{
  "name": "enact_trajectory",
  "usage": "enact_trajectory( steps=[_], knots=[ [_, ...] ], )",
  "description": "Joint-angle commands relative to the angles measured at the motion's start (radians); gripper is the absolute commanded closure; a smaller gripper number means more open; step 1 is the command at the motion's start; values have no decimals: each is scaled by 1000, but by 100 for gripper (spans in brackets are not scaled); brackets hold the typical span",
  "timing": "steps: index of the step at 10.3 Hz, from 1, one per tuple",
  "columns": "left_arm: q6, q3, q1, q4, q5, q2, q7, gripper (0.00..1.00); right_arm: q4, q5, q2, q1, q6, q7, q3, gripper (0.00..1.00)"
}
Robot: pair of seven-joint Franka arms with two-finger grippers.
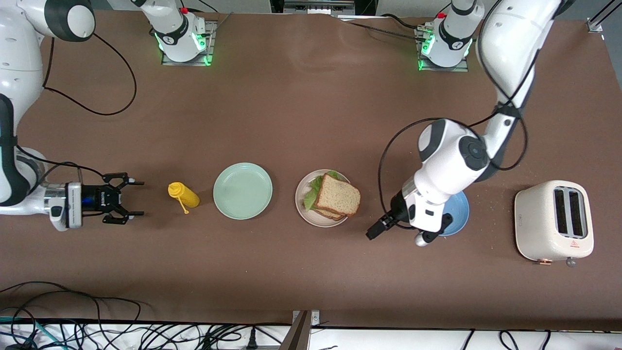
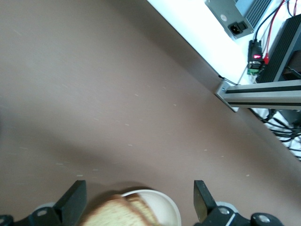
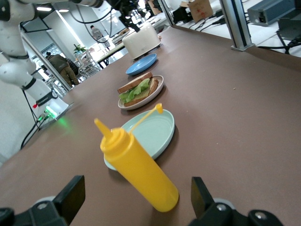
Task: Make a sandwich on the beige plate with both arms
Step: 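Lower the bread onto the lettuce with the left gripper and open it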
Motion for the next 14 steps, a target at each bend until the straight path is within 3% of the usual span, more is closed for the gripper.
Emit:
enact_trajectory(
  steps=[1,4,7,8,10,12,14],
  knots=[
    [-207,3,54,-28,79,-118,159,0,63,-82,-44,11,-16,213,7,0],
    [-454,3,132,-28,237,-213,419,0,137,-102,-80,48,-31,457,8,0],
    [-559,-3,244,-29,234,-293,643,0,150,-159,-128,102,-22,594,-1,0],
    [-573,-3,269,-41,234,-316,690,0,147,-180,-166,152,-14,621,-39,0],
    [-575,-6,321,-55,163,-333,740,0,119,-293,-247,192,-10,786,-56,0],
    [-575,-6,350,-57,95,-342,782,0,8,-421,-388,232,44,969,-52,0],
    [-573,-6,350,-60,95,-342,782,0,-68,-587,-500,255,53,1158,-3,0]
  ],
)
